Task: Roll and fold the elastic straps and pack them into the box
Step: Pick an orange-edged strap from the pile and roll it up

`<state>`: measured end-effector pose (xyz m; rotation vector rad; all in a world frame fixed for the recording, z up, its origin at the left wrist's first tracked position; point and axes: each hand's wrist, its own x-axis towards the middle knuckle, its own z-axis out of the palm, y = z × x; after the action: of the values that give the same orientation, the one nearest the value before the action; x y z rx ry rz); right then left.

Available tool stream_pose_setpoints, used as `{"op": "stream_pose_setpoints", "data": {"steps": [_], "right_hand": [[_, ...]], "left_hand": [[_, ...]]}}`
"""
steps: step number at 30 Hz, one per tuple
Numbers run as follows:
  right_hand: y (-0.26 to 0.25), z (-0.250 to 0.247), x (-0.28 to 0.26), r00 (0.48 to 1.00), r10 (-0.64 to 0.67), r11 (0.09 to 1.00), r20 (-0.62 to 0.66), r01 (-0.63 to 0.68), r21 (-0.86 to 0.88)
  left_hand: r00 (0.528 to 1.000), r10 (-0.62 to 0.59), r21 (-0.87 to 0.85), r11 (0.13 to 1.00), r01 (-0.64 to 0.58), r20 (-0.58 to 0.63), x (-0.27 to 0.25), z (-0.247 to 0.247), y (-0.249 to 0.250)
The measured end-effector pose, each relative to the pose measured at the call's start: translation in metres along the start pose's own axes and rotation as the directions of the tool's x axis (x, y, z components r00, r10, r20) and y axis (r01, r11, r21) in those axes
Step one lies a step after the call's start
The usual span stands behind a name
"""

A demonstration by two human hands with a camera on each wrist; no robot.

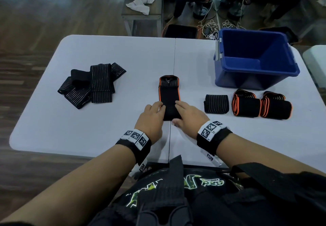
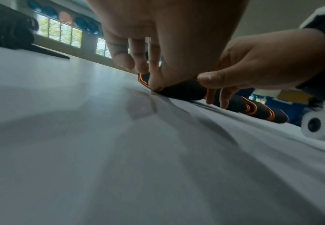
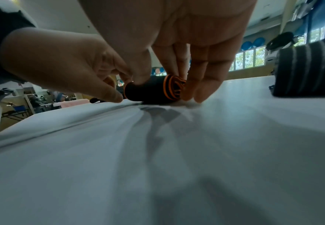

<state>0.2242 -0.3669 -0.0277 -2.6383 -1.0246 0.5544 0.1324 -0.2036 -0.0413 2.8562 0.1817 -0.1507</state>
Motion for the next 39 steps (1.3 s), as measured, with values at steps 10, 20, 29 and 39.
{"op": "stream_pose_setpoints", "data": {"steps": [10,20,29,39], "right_hand": [[0.013,-0.011,0.026,0.980,0.198,0.894,-0.034,-0.167,0.417],[0.018,-0.003,0.043,0.914,0.406,0.736,0.009,-0.332,0.590],[0.018,-0.002,0.041,0.856,0.512,0.642,0.070,-0.436,0.631],[0.004,-0.007,0.034,0.831,0.557,0.549,0.010,-0.377,0.746]], "left_hand": [[0.976,-0.215,-0.553,0.816,0.166,-0.024,0.018,-0.006,-0.006],[0.929,-0.371,-0.647,0.709,0.280,-0.005,0.043,-0.017,-0.014],[0.958,-0.277,-0.589,0.762,0.268,0.078,0.061,-0.019,-0.018],[0.963,-0.199,-0.542,0.797,0.268,0.184,0.064,-0.025,-0.020]]}}
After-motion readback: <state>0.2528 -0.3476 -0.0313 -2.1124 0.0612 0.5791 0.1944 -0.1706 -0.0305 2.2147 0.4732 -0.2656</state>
